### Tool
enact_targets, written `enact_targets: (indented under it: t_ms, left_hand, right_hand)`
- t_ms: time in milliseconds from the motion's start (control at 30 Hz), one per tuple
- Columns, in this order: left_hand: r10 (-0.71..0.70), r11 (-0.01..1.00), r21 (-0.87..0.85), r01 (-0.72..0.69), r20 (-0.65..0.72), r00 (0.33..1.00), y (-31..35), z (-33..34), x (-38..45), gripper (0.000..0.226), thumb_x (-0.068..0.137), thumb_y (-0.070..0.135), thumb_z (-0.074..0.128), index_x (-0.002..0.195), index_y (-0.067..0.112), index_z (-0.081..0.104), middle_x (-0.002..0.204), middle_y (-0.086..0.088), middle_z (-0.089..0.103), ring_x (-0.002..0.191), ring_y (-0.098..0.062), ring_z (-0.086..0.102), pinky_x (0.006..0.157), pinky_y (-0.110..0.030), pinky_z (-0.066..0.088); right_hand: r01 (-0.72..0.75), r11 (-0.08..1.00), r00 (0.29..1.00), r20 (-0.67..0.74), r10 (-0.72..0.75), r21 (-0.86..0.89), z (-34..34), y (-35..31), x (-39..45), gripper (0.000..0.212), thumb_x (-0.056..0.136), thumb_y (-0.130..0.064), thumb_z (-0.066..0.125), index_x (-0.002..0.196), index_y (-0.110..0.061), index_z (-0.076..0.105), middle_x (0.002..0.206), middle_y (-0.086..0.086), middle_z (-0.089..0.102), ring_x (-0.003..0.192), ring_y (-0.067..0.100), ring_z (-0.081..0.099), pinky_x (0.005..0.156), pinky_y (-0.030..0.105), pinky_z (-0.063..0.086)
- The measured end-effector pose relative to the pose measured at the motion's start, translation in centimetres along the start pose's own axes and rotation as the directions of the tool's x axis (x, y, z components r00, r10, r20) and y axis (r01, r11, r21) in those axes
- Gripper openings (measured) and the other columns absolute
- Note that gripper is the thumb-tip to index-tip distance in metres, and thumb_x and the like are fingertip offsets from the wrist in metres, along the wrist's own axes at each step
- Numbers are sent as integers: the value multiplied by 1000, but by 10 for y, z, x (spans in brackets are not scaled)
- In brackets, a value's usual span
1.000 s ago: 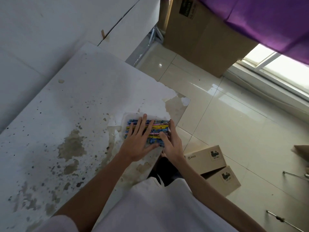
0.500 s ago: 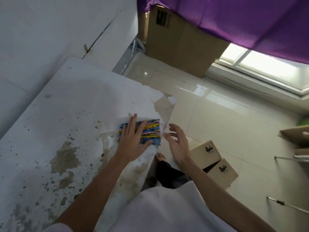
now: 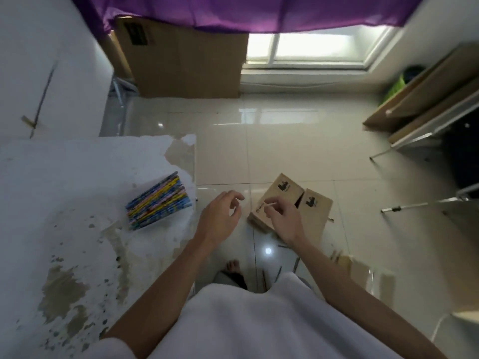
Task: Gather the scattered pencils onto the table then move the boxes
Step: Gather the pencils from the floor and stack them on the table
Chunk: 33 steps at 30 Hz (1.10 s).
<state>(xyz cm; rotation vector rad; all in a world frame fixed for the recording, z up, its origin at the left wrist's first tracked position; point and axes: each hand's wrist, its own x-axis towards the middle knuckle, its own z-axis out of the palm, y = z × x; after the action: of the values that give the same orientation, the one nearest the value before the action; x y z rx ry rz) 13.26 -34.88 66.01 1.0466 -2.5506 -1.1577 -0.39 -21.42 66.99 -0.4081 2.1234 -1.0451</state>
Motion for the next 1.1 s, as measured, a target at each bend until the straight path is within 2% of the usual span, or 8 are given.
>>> enact_targets:
  t_ms: [100, 167, 267, 433, 500, 700, 867, 1100]
  left_hand:
    - [30, 999, 27, -33, 119, 992, 23, 35, -8, 16, 92, 24, 60, 105, 33, 63, 92, 16, 61, 84, -1, 60, 75, -29, 55]
    - [34, 999, 22, -39, 198, 980, 40, 59, -15, 13, 93, 24, 60, 103, 31, 65, 95, 15, 63, 85, -1, 60, 74, -24, 53]
    - [30, 999, 21, -37, 294, 955, 63, 97, -30, 11, 92, 24, 61, 100, 32, 64, 96, 15, 64, 85, 0, 61, 70, -17, 47]
    - [-22, 999, 37, 8, 397, 918, 92, 161, -62, 13, 89, 24, 60, 94, 35, 62, 90, 15, 65, 82, -2, 60, 72, -26, 52]
    - [-45, 999, 22, 39, 409, 911, 105, 189, -83, 16, 90, 20, 60, 92, 36, 60, 86, 15, 64, 80, -2, 60, 69, -24, 49]
    - [-189, 977, -11, 211, 394, 900, 138, 257, -140, 12, 95, 19, 57, 98, 25, 67, 87, 9, 68, 80, -6, 64, 68, -23, 52]
    - [-306, 929, -98, 357, 339, 889, 150, 293, -168, 9, 92, 19, 61, 92, 25, 68, 83, 6, 70, 78, -12, 67, 70, -34, 56]
    - [-449, 855, -129, 502, 302, 841, 111, 336, -167, 13, 88, 14, 64, 88, 25, 70, 79, 3, 70, 73, -11, 65, 68, -28, 51]
  right_hand:
    - [-67, 998, 997, -42, 68, 12, -34, 35, -18, 8, 90, -25, 65, 96, -28, 69, 80, -1, 73, 81, 20, 69, 78, 39, 57]
    - [-110, 993, 991, -70, 113, 35, -56, 58, -32, 6, 89, -24, 66, 93, -26, 70, 81, 1, 73, 83, 22, 69, 81, 43, 58]
    - [-157, 987, 982, -101, 159, 23, -91, 90, -55, 6, 90, -20, 65, 91, -20, 71, 84, 9, 72, 81, 23, 67, 77, 37, 55]
    - [-198, 980, 977, -80, 198, 10, -147, 149, -86, 7, 92, -17, 62, 93, -17, 69, 83, 12, 72, 74, 22, 65, 59, 17, 46]
    - [-201, 979, 978, -57, 202, 23, -172, 178, -99, 8, 93, -15, 62, 95, -14, 69, 83, 13, 72, 77, 27, 67, 59, 17, 49]
    - [-220, 975, 975, 22, 220, 11, -227, 244, -121, 9, 89, -15, 61, 91, -20, 69, 78, 3, 72, 79, 31, 69, 74, 43, 57]
    - [-260, 965, 963, 70, 261, -24, -248, 278, -125, 12, 88, -14, 61, 84, -24, 67, 82, 6, 73, 77, 21, 66, 79, 40, 55]
    - [-299, 954, 946, 121, 301, -32, -223, 325, -87, 10, 87, -17, 61, 84, -25, 67, 82, 3, 71, 82, 21, 68, 83, 40, 56]
